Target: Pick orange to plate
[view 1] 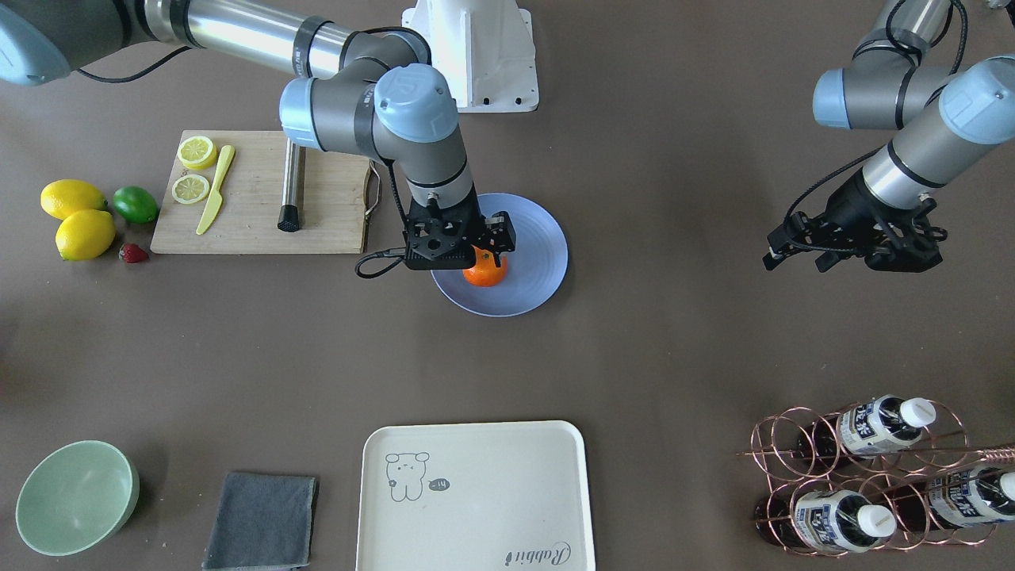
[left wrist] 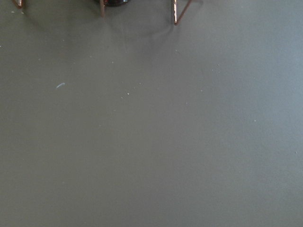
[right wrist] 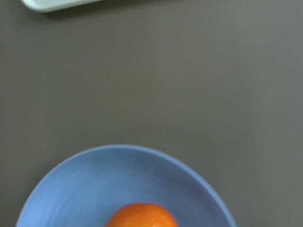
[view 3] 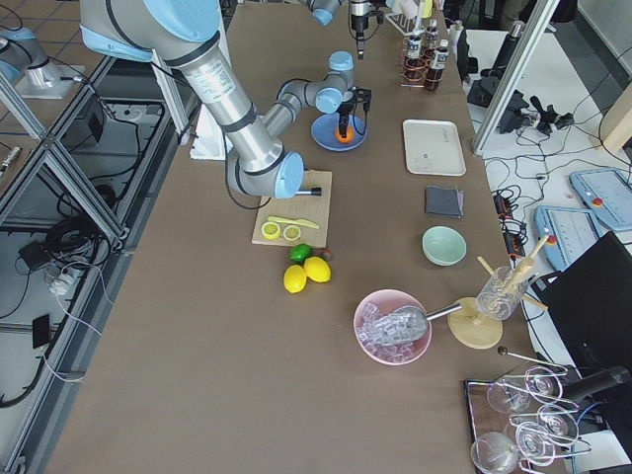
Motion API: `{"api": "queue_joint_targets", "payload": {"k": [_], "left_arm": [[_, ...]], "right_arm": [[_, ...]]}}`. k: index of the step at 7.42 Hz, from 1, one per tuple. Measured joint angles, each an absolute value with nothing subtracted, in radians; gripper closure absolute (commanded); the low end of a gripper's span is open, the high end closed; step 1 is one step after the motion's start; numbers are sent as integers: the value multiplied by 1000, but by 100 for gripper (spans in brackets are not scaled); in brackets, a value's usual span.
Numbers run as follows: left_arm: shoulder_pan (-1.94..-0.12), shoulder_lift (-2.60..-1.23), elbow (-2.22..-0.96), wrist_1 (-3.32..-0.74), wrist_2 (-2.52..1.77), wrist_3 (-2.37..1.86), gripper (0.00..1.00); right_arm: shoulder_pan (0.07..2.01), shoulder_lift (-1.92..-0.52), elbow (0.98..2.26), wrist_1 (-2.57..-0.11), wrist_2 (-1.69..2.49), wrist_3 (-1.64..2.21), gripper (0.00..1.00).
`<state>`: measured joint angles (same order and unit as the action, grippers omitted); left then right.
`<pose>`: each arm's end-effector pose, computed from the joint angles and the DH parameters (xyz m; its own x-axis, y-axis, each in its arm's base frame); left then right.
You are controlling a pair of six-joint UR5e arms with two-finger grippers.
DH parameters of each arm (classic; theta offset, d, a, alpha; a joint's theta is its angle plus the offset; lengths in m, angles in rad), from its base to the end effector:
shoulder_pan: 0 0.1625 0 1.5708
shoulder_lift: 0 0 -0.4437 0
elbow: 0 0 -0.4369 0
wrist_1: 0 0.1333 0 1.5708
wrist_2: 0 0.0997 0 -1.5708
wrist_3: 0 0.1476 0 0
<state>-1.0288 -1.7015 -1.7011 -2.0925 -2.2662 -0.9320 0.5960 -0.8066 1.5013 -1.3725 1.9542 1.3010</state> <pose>0.2921 -0.5601 0.4997 0.5468 -0.0207 -0.8370 0.1229 0.9909 0.0558 -0.6280 -0.5203 0.2113 0.5747 0.0911 0.8133 -0.1310 0.9912 -0.0185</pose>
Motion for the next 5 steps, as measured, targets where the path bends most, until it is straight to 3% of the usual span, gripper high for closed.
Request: {"api": "queue_joint_targets", "payload": {"k": [2, 5], "left_arm": [[-1150, -1690, -1694, -1946, -2283, -679, 3], [-1448, -1659, -1694, -1614, -2386, -124, 3]], "right_arm": [[814, -1021, 1644, -1375, 2154, 1056, 0], [1191, -1358, 1697, -1381, 2374, 467, 0]]}}
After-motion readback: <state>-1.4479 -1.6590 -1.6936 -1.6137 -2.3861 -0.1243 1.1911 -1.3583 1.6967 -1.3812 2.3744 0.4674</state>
